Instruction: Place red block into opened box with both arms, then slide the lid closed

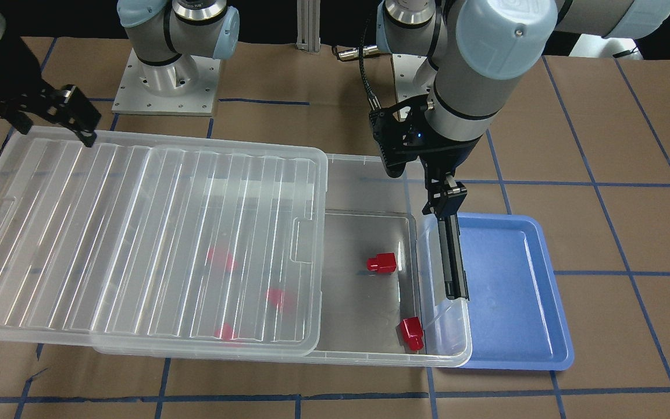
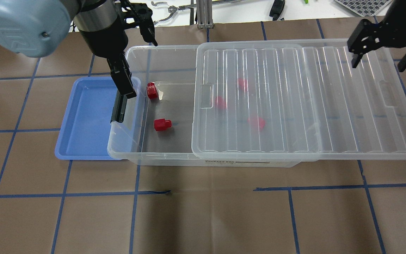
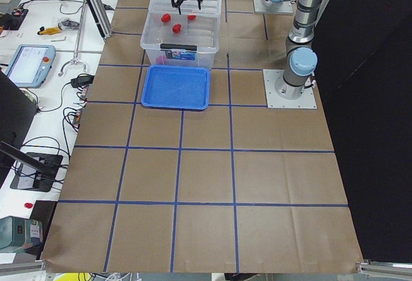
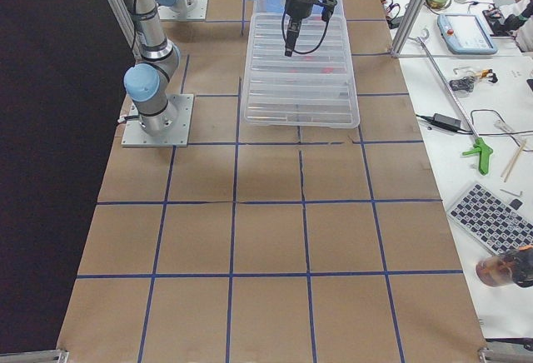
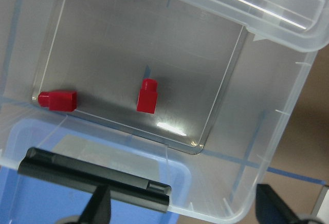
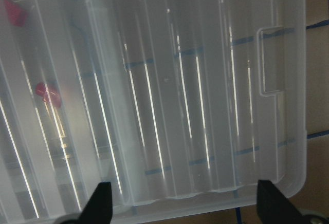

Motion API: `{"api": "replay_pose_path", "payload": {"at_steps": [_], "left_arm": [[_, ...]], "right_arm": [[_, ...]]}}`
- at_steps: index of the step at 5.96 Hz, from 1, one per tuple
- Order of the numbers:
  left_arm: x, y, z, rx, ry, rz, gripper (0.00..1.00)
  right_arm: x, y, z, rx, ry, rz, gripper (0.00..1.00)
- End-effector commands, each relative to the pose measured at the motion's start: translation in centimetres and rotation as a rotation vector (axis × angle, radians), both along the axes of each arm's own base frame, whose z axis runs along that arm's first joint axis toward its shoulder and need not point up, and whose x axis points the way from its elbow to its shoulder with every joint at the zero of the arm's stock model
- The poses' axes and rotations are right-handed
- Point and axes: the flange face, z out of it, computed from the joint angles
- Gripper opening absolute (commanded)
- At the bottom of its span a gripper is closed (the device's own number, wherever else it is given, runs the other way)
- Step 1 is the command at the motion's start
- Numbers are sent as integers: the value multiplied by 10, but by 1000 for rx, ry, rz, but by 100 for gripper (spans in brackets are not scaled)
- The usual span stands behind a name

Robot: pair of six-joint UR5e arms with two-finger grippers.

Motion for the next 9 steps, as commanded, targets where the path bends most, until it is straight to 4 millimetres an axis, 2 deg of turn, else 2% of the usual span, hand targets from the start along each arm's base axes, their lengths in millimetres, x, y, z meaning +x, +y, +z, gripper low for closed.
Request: {"api": "replay_pose_path", "payload": {"at_steps": [1,2,3,4,5,6,7,9], "left_arm": [[7,11,31,-77,-41,376,98],[9,20,37,-106,-38,666,98],[13,20,40,-124,-31,812,98],[18,17,46,-149,-9,1021,98],[19,25,56,-168,11,1212,98],[20,28,53,-163,7,1224,98],[22,26,51,-179,21,1225,98],[35,20,49,-155,36,1190,98]], "right_arm": [[-103,-15,-26,-8,1,69,100],[-150,-12,-51,0,-2,67,100],[-181,-4,-76,10,47,75,100],[-196,3,-104,2,62,85,100],[-213,17,-130,11,72,74,100],[-217,28,-155,21,80,63,100],[-218,32,-165,12,89,65,100],[-212,37,-168,21,66,64,100]]}}
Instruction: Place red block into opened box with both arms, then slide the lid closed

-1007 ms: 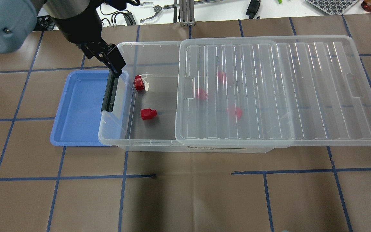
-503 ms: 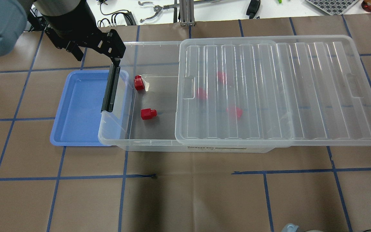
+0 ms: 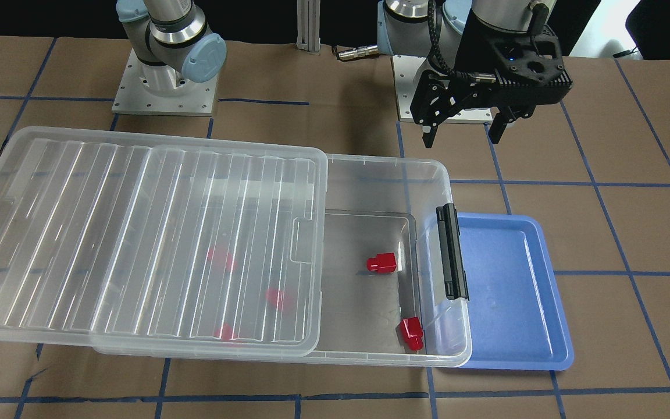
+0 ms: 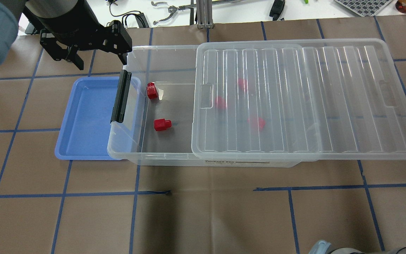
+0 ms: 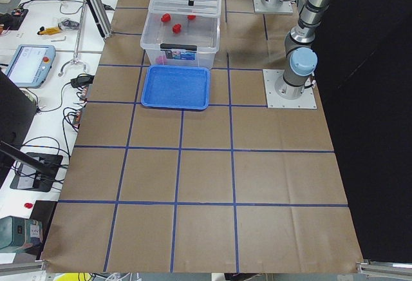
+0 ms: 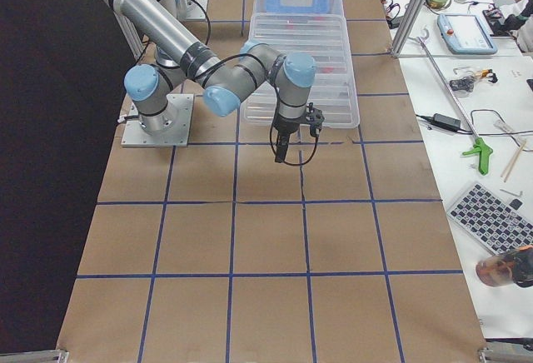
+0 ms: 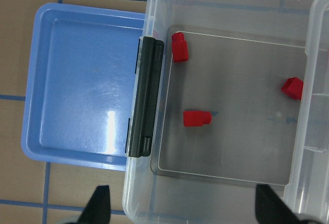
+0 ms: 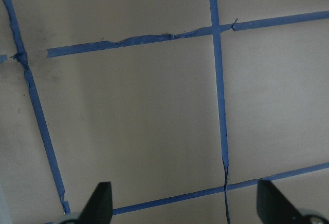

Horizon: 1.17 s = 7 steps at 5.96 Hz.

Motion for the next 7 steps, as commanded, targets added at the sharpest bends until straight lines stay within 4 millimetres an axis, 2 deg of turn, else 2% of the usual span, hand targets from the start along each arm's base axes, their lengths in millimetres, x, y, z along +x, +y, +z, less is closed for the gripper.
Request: {"api": "replay_pose_path", "payload": {"at_steps": [1,3,5,7], "left_arm": [[6,-2,-2,13,17,-61,98],[8,1,1,7,13,-66,98],[14,1,2,6,14,-55,98],[16,1,3,3,11,-53,98]], "right_arm": [[4,3,0,-2,-17,0,100],[13,1,5,-36,-53,7,100],[28,17,-4,-27,-78,8,100],[33,20,1,-42,-79,4,100]]}}
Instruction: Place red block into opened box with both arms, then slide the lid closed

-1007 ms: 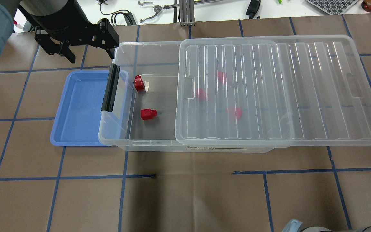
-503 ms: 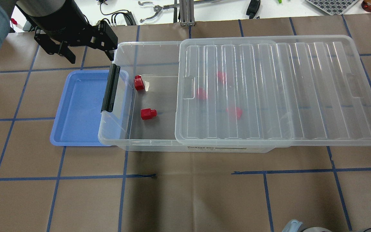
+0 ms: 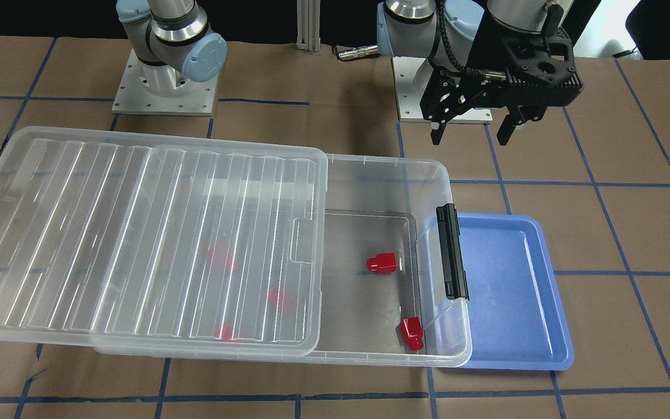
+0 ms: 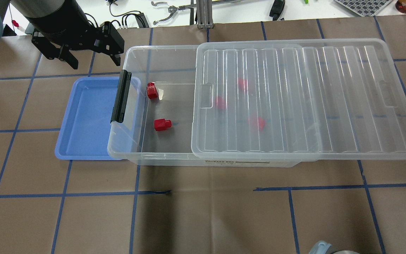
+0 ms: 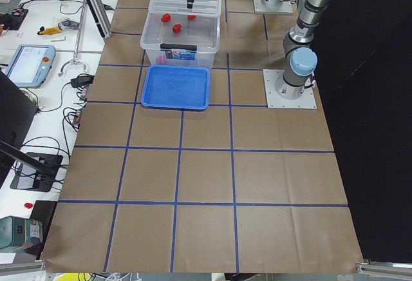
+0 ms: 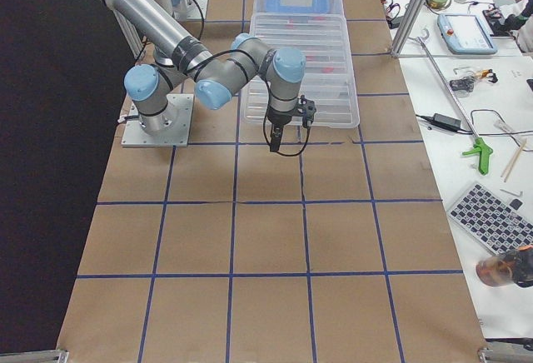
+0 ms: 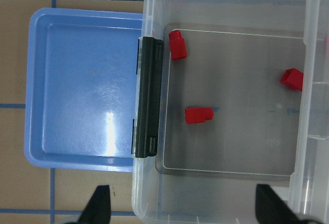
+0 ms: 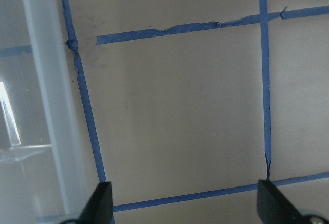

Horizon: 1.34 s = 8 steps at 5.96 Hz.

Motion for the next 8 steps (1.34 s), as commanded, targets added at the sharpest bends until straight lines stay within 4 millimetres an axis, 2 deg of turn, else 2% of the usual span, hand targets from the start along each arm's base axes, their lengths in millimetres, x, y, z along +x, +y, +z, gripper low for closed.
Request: {"api": "replay_pose_path", "payload": {"at_steps": [1,3,8], "left_arm": [[1,0,0,-1,-1,0,98],[0,0,1,-4,-4,-1,99],[1,-1,0,-4,-3,-1,98]], "right_arm": [[3,2,2,-8,-5,0,100],[14,-3,0,-24,-35,22,100],[63,-19,3,-27,-33,122,100]]}}
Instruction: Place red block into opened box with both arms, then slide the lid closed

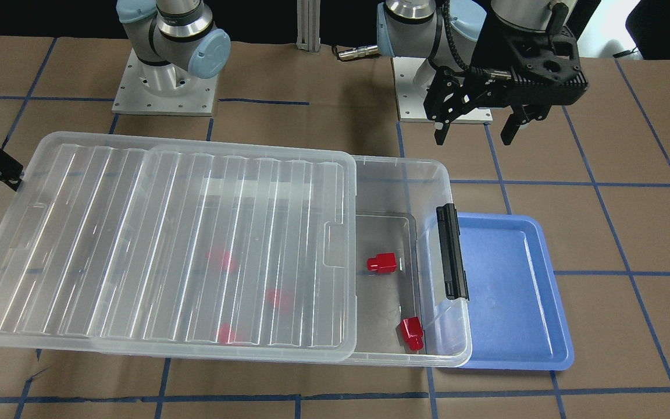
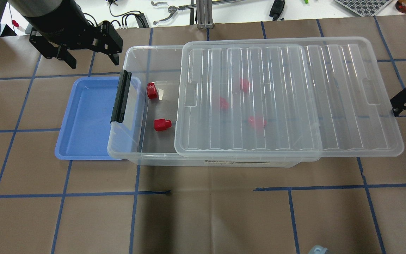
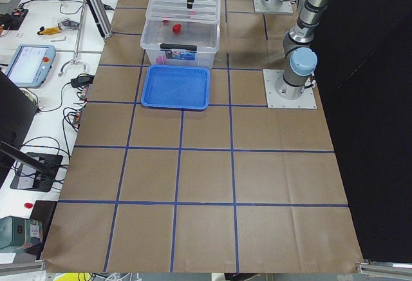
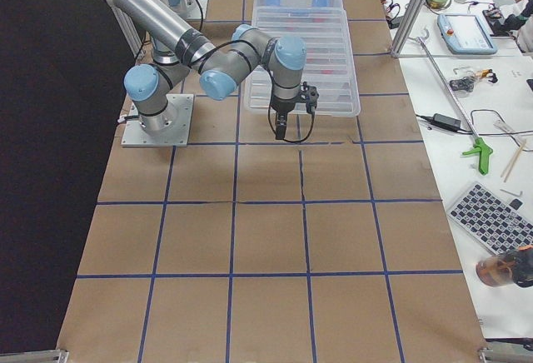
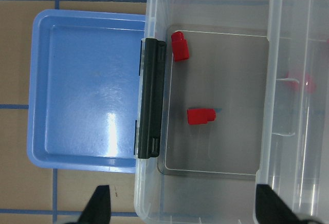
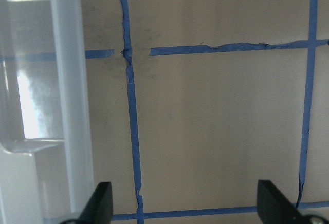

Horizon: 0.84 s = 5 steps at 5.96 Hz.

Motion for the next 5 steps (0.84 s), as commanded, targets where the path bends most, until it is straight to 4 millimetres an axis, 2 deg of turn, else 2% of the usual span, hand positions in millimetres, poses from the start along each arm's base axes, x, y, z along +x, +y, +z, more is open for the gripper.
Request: {"api": "replay_pose_path", "payload": {"at_steps": [1,5], "left_arm": [[0,0,0,-1,5,0,99],[0,-5,-2,-4,10,2,98]], "right_arm": [[12,-4,0,-1,1,24,100],[28,-4,-6,11,-8,47,100]]}}
